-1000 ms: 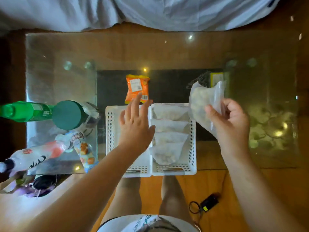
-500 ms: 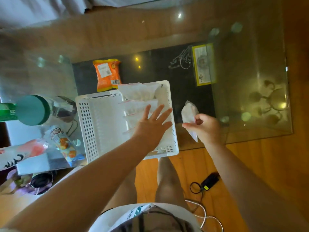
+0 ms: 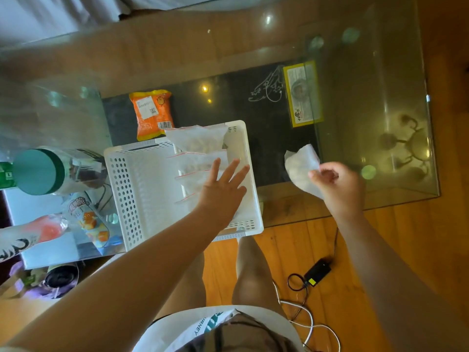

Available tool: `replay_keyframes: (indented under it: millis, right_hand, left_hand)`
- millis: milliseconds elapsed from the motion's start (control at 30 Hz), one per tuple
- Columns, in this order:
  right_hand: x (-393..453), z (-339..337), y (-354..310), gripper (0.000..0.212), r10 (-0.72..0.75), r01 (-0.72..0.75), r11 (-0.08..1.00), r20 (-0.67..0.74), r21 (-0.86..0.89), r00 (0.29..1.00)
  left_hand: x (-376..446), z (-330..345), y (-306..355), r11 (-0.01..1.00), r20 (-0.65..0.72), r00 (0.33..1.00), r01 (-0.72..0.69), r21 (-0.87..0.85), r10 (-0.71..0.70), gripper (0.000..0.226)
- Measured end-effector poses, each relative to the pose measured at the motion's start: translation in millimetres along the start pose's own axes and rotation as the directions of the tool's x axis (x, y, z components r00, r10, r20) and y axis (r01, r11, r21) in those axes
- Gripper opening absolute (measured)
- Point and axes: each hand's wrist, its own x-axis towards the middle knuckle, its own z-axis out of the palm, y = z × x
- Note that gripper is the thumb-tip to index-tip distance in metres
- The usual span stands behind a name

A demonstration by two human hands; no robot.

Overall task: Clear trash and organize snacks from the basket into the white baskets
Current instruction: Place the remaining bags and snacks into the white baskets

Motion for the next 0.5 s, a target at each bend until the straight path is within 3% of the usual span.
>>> replay_keyframes:
  millis: [100, 333, 500]
  right_hand:
    - [7.0, 0.5, 8.2, 0.033, 0.039, -0.038, 0.984, 0.001, -0.173, 0.999]
    - [3.6, -0.3, -3.6, 0.019, -0.115, 0.111, 0.970, -0.007, -0.218, 0.993]
    - [7.9, 6.7, 4.2, 0.023, 0.013, 0.018, 0.967, 0.122, -0.254, 0.992]
  left_hand:
    - [4.4, -0.8, 3.7, 1.000, 0.016, 1.000, -0.003, 0.018, 0.002, 0.063]
    - [10.1, -2.5, 3.8, 0.991, 0.068, 0.996, -0.062, 0.122, 0.054, 0.061]
    - [11.0, -3.4, -5.8, 0.988, 0.091, 0.994, -0.065, 0.142, 0.053, 0.053]
